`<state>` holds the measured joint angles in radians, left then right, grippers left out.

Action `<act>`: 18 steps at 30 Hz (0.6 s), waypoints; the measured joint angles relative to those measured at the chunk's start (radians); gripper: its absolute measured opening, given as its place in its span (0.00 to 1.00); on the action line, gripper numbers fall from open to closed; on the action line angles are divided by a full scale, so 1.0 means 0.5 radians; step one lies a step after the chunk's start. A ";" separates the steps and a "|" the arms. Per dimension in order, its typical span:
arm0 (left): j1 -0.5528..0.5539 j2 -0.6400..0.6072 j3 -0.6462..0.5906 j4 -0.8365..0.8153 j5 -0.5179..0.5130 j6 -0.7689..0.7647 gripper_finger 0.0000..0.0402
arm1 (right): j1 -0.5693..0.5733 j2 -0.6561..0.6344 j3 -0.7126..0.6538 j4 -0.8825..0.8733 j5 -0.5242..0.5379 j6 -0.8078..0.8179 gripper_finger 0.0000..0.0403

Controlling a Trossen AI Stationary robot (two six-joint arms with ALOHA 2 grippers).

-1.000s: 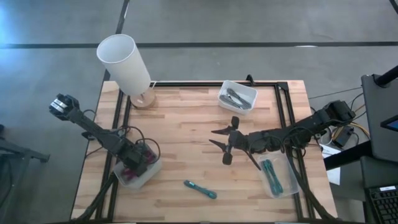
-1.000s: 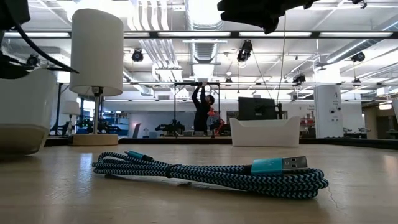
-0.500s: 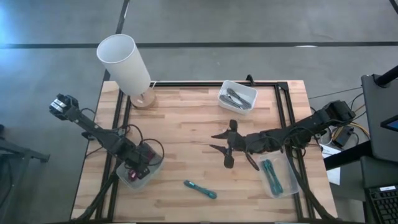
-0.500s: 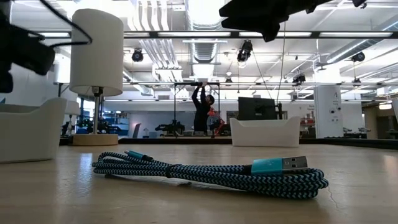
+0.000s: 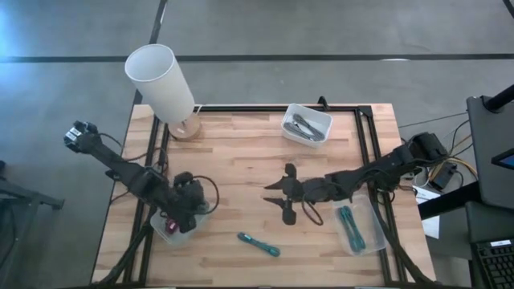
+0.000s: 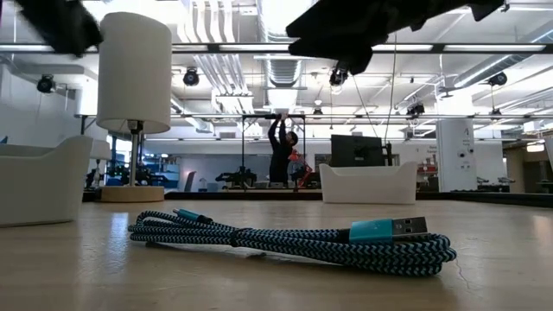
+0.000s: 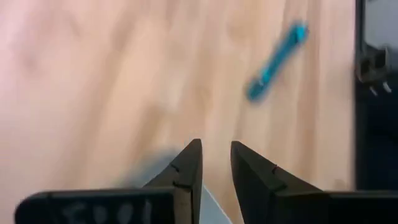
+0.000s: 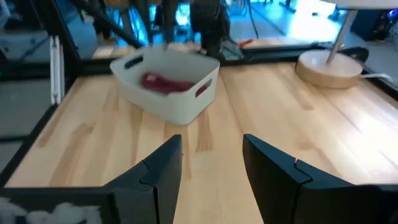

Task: Pick & Place USB Port
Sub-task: Put the blue patterned charger cable into the transparent bin

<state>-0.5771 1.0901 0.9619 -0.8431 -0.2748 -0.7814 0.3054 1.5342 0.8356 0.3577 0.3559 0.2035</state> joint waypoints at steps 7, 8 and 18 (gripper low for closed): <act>0.024 -0.001 0.135 0.029 -0.453 0.450 0.19 | 0.005 0.130 0.259 -0.461 -0.129 0.044 0.41; 0.032 0.001 0.125 0.064 -0.457 0.467 0.19 | 0.005 0.151 0.300 -0.562 -0.132 0.072 0.41; 0.065 0.211 -0.026 0.295 -0.448 0.564 0.20 | 0.027 0.472 0.762 -1.222 -0.261 0.393 0.41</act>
<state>-0.5443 1.1955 0.9489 -0.6957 -0.4988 -0.4993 0.3191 1.7704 1.2167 -0.2531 0.2253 0.4000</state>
